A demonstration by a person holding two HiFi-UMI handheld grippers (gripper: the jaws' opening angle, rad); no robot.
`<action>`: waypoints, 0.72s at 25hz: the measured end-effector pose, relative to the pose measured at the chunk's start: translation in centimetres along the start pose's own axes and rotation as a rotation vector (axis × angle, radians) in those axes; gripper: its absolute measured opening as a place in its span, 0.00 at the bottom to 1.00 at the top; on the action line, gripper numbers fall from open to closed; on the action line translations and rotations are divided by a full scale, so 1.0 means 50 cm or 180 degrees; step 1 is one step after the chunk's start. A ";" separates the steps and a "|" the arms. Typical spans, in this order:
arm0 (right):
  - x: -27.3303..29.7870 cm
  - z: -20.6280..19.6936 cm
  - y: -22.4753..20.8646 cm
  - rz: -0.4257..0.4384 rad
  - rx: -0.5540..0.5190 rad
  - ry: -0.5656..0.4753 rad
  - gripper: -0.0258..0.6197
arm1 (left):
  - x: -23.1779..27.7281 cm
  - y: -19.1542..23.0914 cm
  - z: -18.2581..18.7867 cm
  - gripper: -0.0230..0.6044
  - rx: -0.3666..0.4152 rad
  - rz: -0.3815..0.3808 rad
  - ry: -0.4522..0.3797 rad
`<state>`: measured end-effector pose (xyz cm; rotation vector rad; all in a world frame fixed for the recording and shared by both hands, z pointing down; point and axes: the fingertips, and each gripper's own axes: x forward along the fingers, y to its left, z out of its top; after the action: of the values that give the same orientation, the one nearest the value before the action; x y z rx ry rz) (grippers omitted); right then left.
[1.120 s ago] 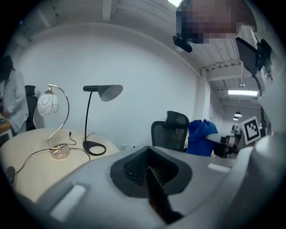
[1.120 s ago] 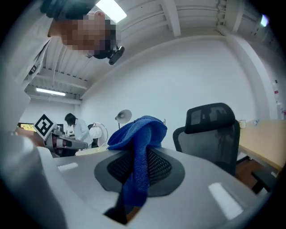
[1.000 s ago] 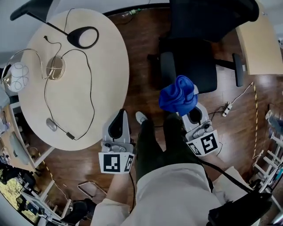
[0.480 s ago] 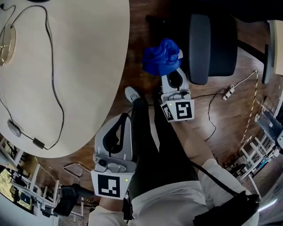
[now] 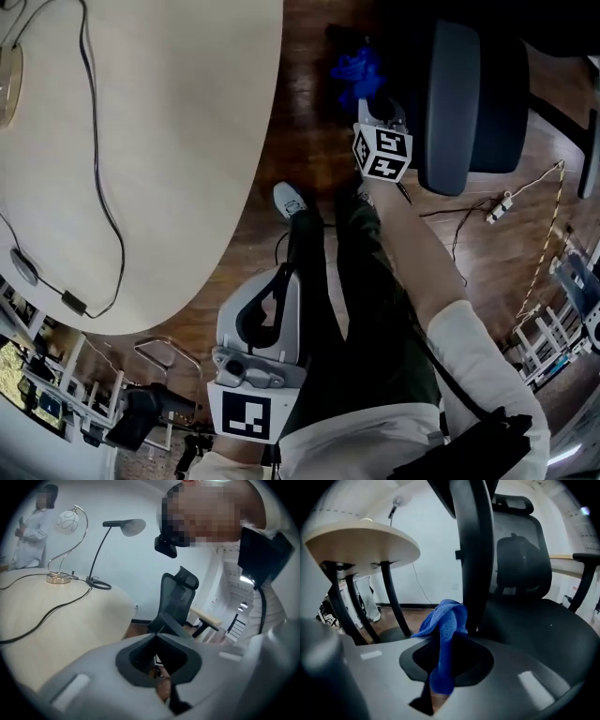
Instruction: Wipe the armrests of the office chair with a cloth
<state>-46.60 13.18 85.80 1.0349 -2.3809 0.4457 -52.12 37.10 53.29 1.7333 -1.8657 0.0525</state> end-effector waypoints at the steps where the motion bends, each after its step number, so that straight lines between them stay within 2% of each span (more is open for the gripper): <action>1: 0.001 -0.028 0.005 0.0007 -0.0009 0.0094 0.14 | -0.008 0.007 -0.012 0.04 0.0015 0.0010 0.0018; 3: -0.025 -0.082 0.057 0.0126 -0.0031 0.0180 0.14 | -0.037 0.043 -0.042 0.04 0.0024 0.0053 0.0044; 5: -0.084 -0.100 0.135 0.0416 -0.0031 0.0190 0.14 | -0.054 0.077 -0.048 0.04 0.0039 0.0138 0.0002; 8: -0.259 -0.029 0.279 0.1218 0.0053 0.0116 0.14 | -0.055 0.091 0.005 0.04 0.0017 0.0327 -0.0181; 10: -0.419 0.091 0.361 0.1809 0.0068 -0.0128 0.14 | -0.063 0.085 0.056 0.04 0.0031 0.0411 -0.0286; 12: -0.570 0.266 0.398 0.2145 0.0074 -0.0550 0.14 | -0.082 0.069 0.112 0.04 0.0093 0.0407 -0.0372; 15: -0.738 0.543 0.374 0.2215 0.0148 -0.1227 0.14 | -0.113 0.013 0.225 0.04 0.0276 0.0311 -0.0545; 18: -0.846 0.750 0.288 0.1982 0.0066 -0.1891 0.14 | -0.130 -0.081 0.359 0.04 0.0527 0.0171 -0.0750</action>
<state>-44.44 29.40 29.79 0.4339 -3.2415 0.4095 -55.41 34.98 34.17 1.8678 -2.1307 0.0251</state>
